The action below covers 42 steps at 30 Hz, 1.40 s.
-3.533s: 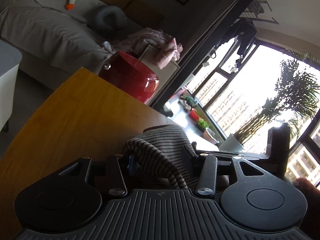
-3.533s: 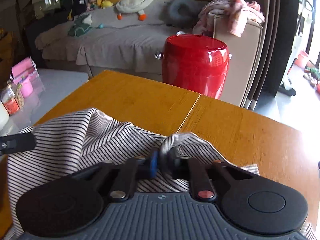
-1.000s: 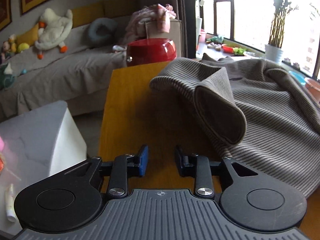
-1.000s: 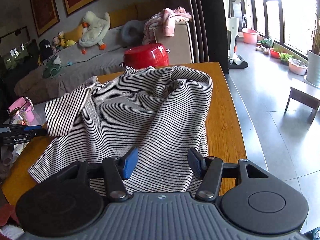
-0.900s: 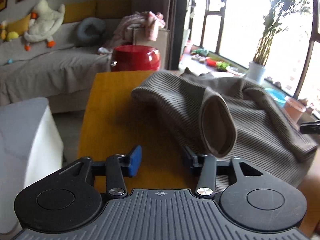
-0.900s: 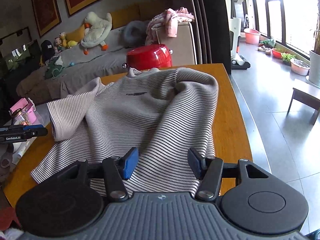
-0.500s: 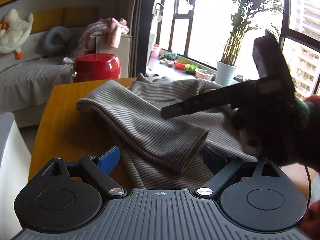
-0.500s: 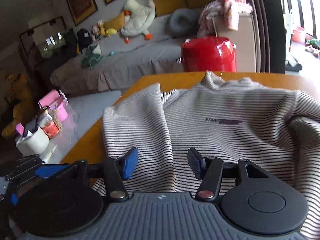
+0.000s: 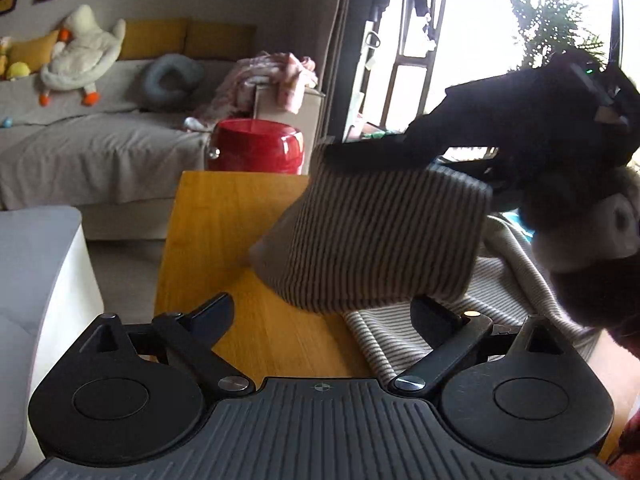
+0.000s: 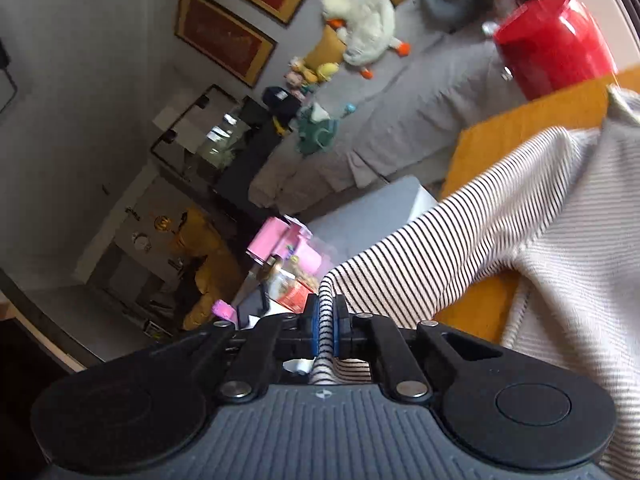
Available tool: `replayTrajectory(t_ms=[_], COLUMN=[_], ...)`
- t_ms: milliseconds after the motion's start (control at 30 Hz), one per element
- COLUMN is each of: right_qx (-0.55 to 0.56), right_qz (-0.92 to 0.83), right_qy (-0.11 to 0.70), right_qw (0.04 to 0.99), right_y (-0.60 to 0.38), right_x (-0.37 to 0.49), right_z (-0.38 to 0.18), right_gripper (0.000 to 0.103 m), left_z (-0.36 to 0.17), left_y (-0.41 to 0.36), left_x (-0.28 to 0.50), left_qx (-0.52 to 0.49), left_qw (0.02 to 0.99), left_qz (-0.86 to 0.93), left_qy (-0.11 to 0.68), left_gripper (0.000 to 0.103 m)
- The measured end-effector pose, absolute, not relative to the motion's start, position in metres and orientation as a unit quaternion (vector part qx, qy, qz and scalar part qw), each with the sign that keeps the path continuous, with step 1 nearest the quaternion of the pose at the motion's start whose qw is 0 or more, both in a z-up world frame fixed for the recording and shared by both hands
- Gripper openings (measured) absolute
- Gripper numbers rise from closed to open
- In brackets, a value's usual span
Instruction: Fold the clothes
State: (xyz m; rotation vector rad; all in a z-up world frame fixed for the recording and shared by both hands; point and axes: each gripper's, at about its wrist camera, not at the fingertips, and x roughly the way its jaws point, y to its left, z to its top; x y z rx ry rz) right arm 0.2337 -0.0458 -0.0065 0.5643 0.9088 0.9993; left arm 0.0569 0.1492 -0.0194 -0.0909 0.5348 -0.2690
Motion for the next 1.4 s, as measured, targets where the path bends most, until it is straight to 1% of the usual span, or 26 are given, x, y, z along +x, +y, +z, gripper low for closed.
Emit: replayTrajectory(t_ms=[33, 133, 167, 200, 267, 433, 567, 633, 767, 833, 1033, 1100, 1233, 1300, 1367, 1400], right_qx=[0.243, 0.189, 0.174, 0.16, 0.139, 0.088, 0.065, 0.098, 0.237, 0.293, 0.404, 0.418, 0.408, 0.403, 0.398, 0.391], right_qz=[0.435, 0.398, 0.396, 0.39, 0.372, 0.269, 0.188, 0.16, 0.146, 0.146, 0.12, 0.111, 0.105, 0.104, 0.1, 0.096], right_qy=[0.433, 0.454, 0.447, 0.437, 0.413, 0.368, 0.374, 0.394, 0.459, 0.478, 0.479, 0.466, 0.46, 0.461, 0.461, 0.46], right_qw=[0.751, 0.774, 0.783, 0.795, 0.82, 0.886, 0.906, 0.9, 0.843, 0.815, 0.77, 0.772, 0.781, 0.783, 0.787, 0.791], right_y=[-0.045, -0.053, -0.06, -0.072, -0.099, -0.18, -0.242, -0.269, -0.306, -0.313, -0.314, -0.313, -0.31, -0.308, -0.308, -0.309], right_x=[0.234, 0.225, 0.22, 0.215, 0.207, 0.181, 0.14, 0.119, 0.091, 0.083, 0.096, 0.108, 0.127, 0.133, 0.136, 0.137], right_z=[-0.019, -0.041, -0.04, -0.035, -0.024, 0.0, 0.008, 0.009, -0.009, -0.021, -0.062, -0.066, -0.067, -0.067, -0.066, -0.064], right_gripper=[0.01, 0.012, 0.015, 0.022, 0.027, 0.027, 0.027, 0.027, 0.027, 0.027, 0.027, 0.027, 0.03, 0.029, 0.025, 0.019], left_z=[-0.02, -0.021, -0.02, -0.019, -0.015, -0.007, -0.008, -0.011, -0.019, -0.024, -0.035, -0.039, -0.049, -0.05, -0.051, -0.052], left_y=[0.147, 0.142, 0.141, 0.139, 0.135, 0.109, 0.074, 0.055, 0.02, 0.008, -0.003, 0.003, 0.012, 0.015, 0.015, 0.014], left_x=[0.055, 0.054, 0.053, 0.054, 0.057, 0.072, 0.086, 0.091, 0.102, 0.104, 0.11, 0.111, 0.117, 0.115, 0.113, 0.113], left_qx=[-0.038, -0.028, -0.027, -0.028, -0.034, -0.042, -0.025, -0.01, 0.017, 0.03, 0.042, 0.034, 0.016, 0.016, 0.021, 0.027], left_qw=[0.954, 0.951, 0.951, 0.951, 0.951, 0.947, 0.934, 0.928, 0.923, 0.922, 0.931, 0.936, 0.933, 0.932, 0.93, 0.929], left_qz=[-0.137, -0.147, -0.15, -0.152, -0.163, -0.212, -0.269, -0.29, -0.312, -0.319, -0.304, -0.293, -0.294, -0.299, -0.303, -0.304], left_qy=[0.265, 0.27, 0.27, 0.267, 0.26, 0.238, 0.236, 0.234, 0.223, 0.217, 0.199, 0.191, 0.206, 0.205, 0.208, 0.21], left_gripper=[0.098, 0.099, 0.099, 0.099, 0.1, 0.1, 0.101, 0.102, 0.103, 0.103, 0.103, 0.103, 0.103, 0.103, 0.103, 0.103])
